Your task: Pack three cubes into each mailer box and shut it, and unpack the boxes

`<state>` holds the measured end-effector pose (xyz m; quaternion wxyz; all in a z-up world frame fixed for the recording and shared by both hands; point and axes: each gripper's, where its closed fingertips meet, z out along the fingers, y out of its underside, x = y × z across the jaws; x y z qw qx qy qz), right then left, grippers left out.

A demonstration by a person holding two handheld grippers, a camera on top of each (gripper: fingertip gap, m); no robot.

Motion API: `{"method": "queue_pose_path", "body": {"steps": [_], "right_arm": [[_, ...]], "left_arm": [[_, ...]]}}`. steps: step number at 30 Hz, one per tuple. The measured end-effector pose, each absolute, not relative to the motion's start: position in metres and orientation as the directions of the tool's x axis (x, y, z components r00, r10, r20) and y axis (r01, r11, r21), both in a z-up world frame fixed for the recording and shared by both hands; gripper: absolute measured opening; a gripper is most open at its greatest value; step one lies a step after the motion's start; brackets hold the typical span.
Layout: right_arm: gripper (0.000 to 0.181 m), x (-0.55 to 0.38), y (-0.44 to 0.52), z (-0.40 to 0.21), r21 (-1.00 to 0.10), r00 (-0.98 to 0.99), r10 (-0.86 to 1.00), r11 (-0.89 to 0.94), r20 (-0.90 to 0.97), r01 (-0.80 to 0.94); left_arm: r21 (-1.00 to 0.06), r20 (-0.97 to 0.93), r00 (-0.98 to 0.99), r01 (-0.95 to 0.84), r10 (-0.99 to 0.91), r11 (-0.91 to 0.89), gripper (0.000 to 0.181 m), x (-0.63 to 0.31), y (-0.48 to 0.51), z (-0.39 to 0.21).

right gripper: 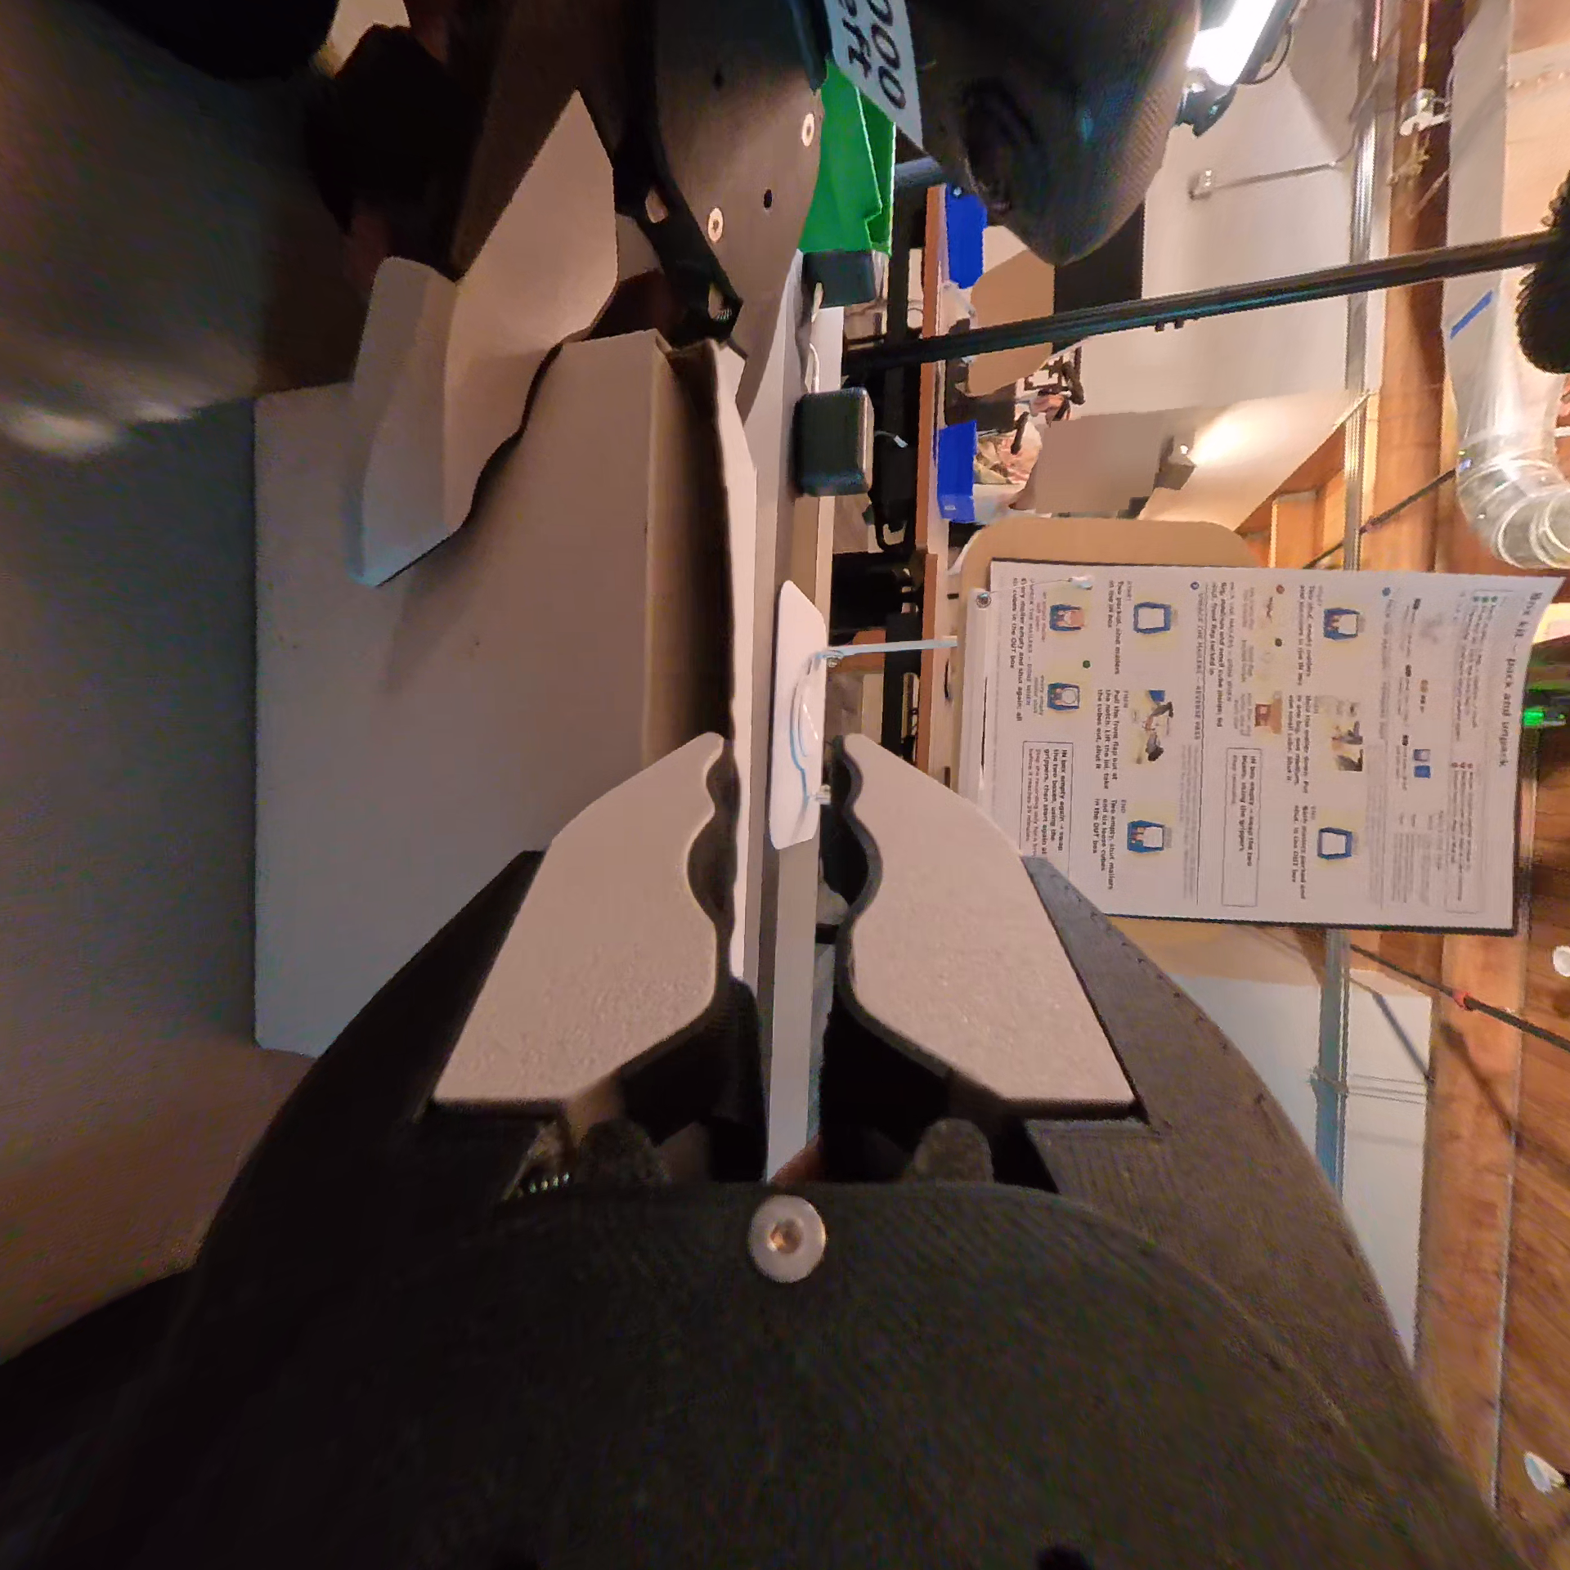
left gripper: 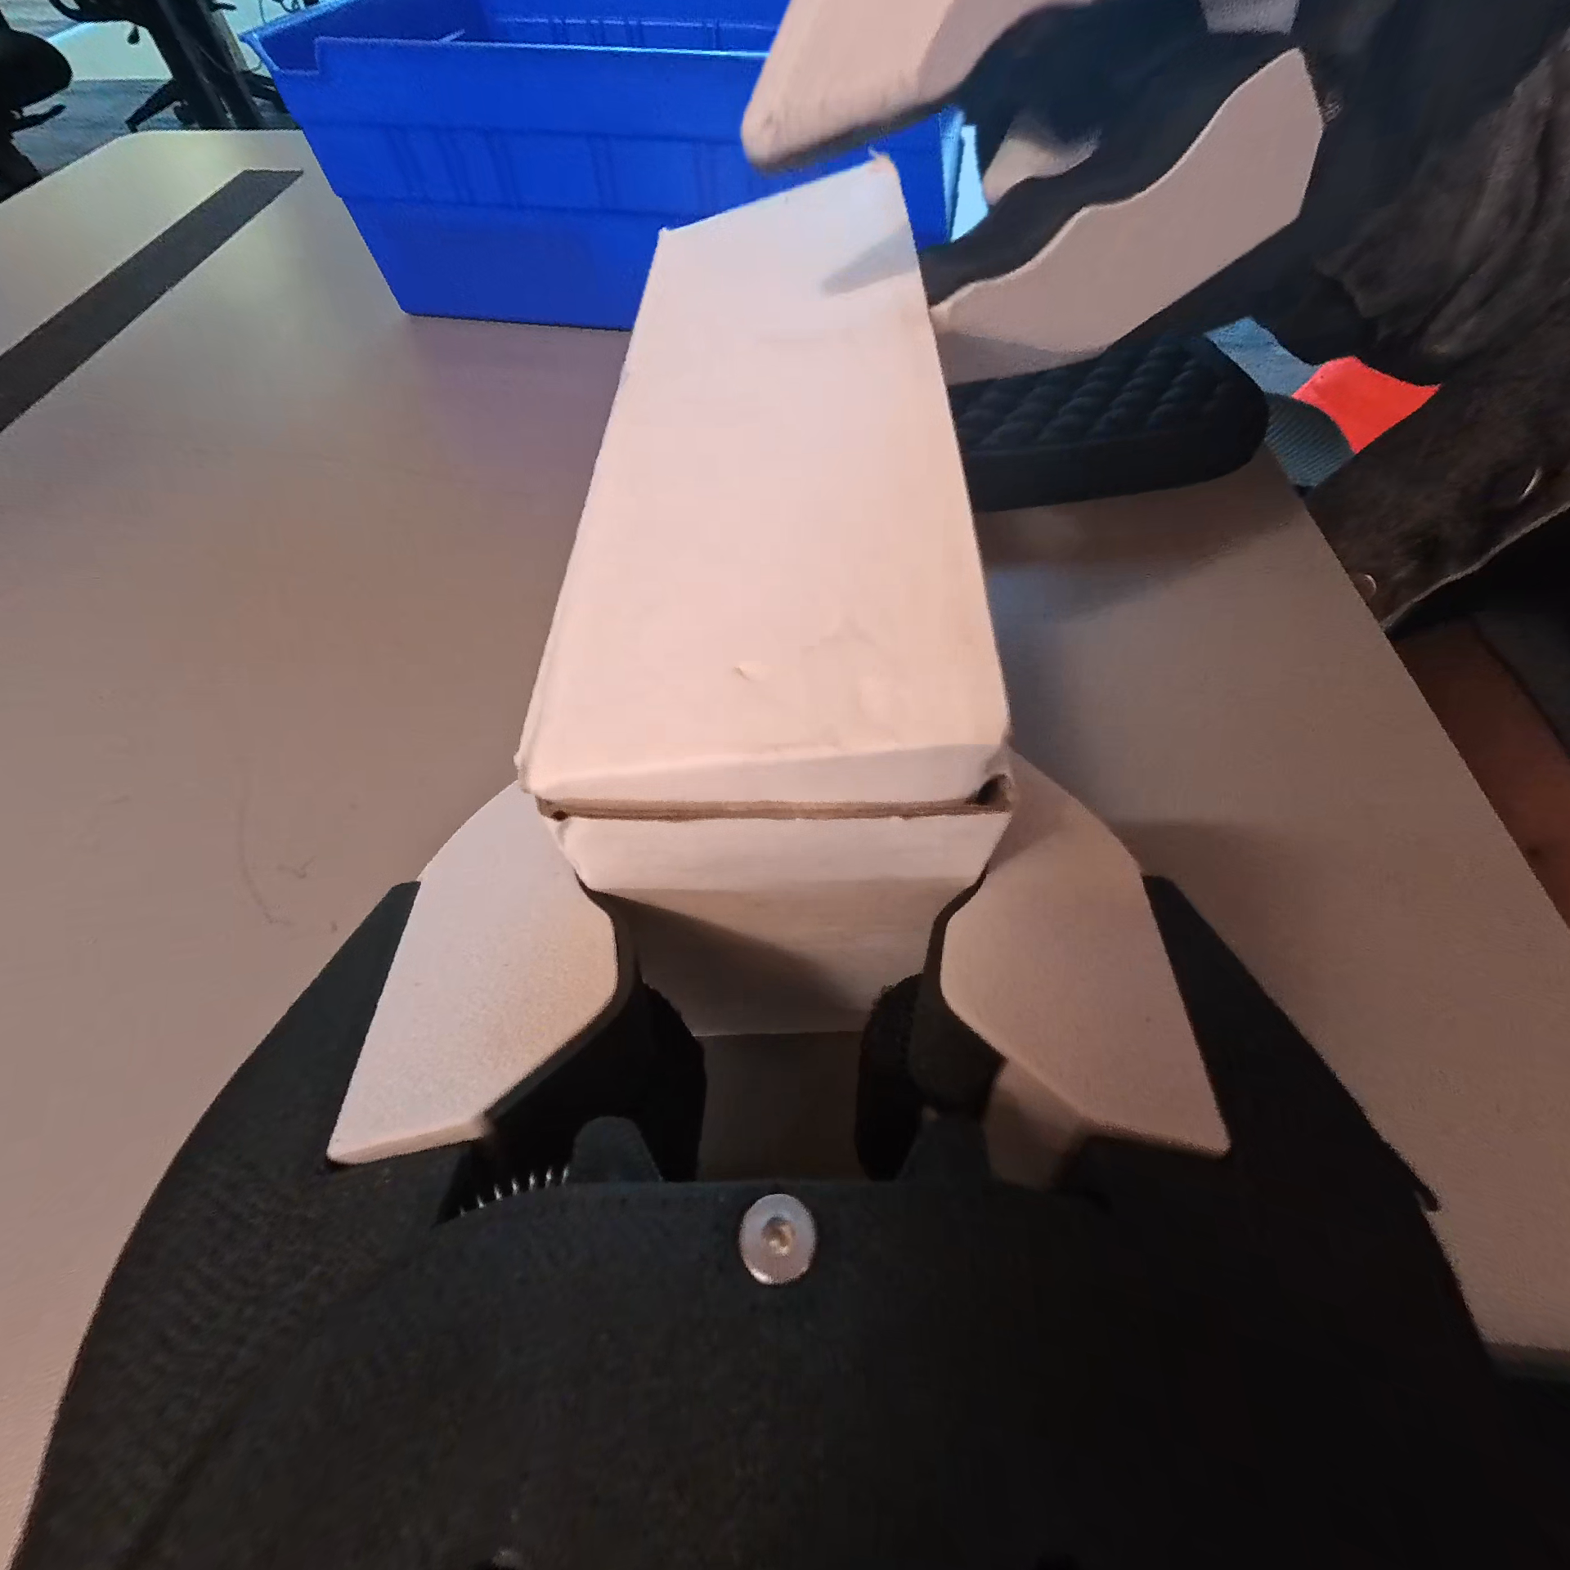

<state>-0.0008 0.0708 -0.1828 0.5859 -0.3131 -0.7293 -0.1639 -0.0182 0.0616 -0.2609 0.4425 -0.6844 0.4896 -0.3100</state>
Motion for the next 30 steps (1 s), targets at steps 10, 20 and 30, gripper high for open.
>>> {"method": "queue_pose_path", "body": {"steps": [10,20,30], "right_arm": [[0.004,-0.004,0.077,-0.191,-0.245,-0.339,0.624,0.661,0.704,0.710],[0.002,-0.010,0.097,-0.177,-0.441,-0.491,0.871,0.444,0.008,0.780],[0.003,-0.019,0.114,-0.186,-0.464,-0.383,0.578,0.008,-0.721,0.886]], "left_arm": [[-0.906,0.004,0.356,-0.395,-0.935,-0.154,0.076,-0.018,0.064,-0.261],[-0.908,-0.002,0.348,-0.393,-0.938,-0.144,0.076,-0.018,0.064,-0.261],[-0.912,-0.002,0.348,-0.384,-0.937,-0.141,0.077,-0.017,0.064,-0.260]]}}
